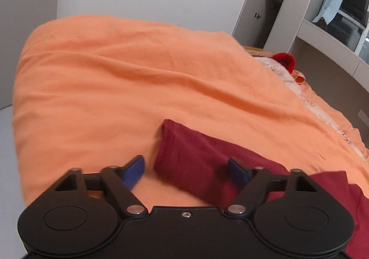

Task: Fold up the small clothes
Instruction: 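Grasp the other sleeve cuff with the left gripper and fold it across the body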

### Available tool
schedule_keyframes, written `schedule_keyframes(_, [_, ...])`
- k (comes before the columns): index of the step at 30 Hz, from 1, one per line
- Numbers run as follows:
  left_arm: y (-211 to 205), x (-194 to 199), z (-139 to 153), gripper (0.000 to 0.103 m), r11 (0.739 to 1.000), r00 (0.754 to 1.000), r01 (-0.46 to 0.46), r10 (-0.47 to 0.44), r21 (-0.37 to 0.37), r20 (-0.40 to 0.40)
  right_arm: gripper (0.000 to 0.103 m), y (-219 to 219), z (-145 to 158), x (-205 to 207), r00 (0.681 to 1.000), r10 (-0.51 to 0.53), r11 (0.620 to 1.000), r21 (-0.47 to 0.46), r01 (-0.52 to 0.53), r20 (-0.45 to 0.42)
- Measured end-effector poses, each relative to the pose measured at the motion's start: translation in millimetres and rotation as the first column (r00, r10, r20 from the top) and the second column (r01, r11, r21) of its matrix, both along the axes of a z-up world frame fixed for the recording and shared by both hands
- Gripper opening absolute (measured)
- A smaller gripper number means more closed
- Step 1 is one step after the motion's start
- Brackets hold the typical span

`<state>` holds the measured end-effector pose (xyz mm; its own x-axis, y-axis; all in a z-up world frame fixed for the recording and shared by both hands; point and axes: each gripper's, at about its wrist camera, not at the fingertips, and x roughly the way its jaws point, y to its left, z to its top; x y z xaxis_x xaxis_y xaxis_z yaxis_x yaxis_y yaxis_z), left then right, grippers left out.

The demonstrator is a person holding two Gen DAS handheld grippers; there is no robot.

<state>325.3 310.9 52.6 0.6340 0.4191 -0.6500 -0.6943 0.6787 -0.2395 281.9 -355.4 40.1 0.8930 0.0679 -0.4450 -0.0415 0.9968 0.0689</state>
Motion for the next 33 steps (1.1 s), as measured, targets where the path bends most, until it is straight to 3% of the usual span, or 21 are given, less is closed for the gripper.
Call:
schedule_keyframes(4, [14, 7, -7, 0.023, 0.997, 0.997, -0.073, 0.073, -0.026, -0.028, 0.102, 0, 0, 2, 1.0, 0.008, 1.0, 0.007, -0.008, 0.006])
schedule_keyframes(6, [17, 4, -7, 0.012, 0.997, 0.998, -0.07, 0.07, -0.032, -0.008, 0.102, -2, -1, 3, 1.0, 0.003, 1.0, 0.022, -0.003, 0.003])
schedule_keyframes(8, [17, 1, 0, 0.009, 0.998, 0.998, -0.065, 0.065, -0.027, 0.009, 0.102, -3, -3, 3, 1.0, -0.001, 0.999, 0.034, 0.001, 0.002])
schedule_keyframes(11, [10, 3, 26, 0.007, 0.998, 0.998, -0.041, 0.039, 0.039, 0.044, 0.102, -4, -1, 2, 1.0, -0.006, 0.999, 0.041, 0.006, 0.01])
schedule_keyframes(16, [-33, 4, 108, 0.007, 0.975, 0.982, 0.045, -0.082, 0.216, 0.167, 0.102, -3, 3, -2, 0.999, -0.008, 0.998, 0.058, 0.006, 0.036])
schedule_keyframes(20, [-95, 7, 166, 0.007, 0.907, 0.939, 0.175, -0.271, 0.383, 0.212, 0.102, -3, 6, -4, 0.999, -0.006, 0.997, 0.081, 0.002, 0.048])
schedule_keyframes(24, [-168, 9, 193, 0.007, 0.82, 0.881, 0.279, -0.425, 0.5, 0.206, 0.102, -3, 9, -6, 0.998, 0.003, 0.994, 0.108, -0.009, 0.057])
schedule_keyframes(28, [-247, 10, 191, 0.007, 0.733, 0.797, 0.402, -0.575, 0.548, 0.185, 0.102, -1, 14, -9, 0.997, 0.012, 0.992, 0.122, -0.021, 0.073])
schedule_keyframes(33, [-356, 9, 154, 0.008, 0.613, 0.66, 0.573, -0.739, 0.544, 0.136, 0.102, -3, 18, -11, 0.996, -0.007, 0.992, 0.125, -0.004, 0.088])
